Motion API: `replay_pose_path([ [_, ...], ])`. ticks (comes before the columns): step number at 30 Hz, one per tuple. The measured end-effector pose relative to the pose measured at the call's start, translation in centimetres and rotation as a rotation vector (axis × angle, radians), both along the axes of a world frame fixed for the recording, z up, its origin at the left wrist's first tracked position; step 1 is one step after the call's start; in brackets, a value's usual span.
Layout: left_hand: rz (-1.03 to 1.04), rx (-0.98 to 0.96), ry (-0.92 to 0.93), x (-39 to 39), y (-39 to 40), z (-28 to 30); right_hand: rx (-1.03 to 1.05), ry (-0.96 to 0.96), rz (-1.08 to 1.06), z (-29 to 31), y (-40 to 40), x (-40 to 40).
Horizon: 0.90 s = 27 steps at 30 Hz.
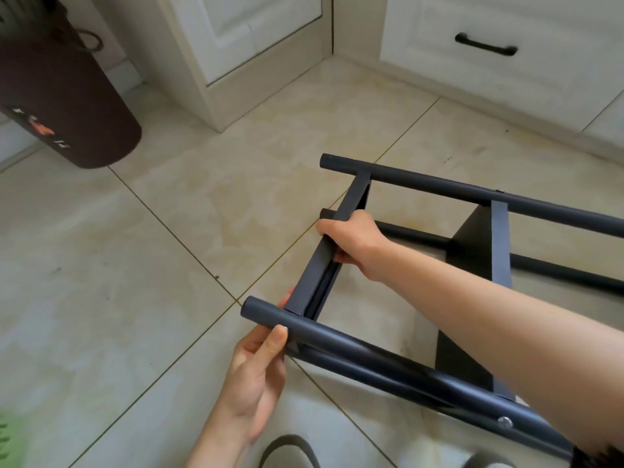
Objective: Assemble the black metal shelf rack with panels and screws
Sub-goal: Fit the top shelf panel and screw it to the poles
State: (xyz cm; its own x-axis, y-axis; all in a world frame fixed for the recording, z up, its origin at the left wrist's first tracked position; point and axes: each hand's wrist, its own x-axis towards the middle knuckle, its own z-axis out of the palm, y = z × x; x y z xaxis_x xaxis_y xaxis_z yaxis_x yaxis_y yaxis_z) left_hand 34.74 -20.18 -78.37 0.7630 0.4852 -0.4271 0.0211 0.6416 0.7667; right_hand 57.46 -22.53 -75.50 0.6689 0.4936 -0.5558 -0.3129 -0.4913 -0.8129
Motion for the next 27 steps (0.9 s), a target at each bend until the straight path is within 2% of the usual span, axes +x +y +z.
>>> replay_pose_path([
  [27,-0.001,0.05,0.045,-0.5,0.3,-1.3,-0.057,-0.181,0.1,-0.9,1.8,-0.1],
])
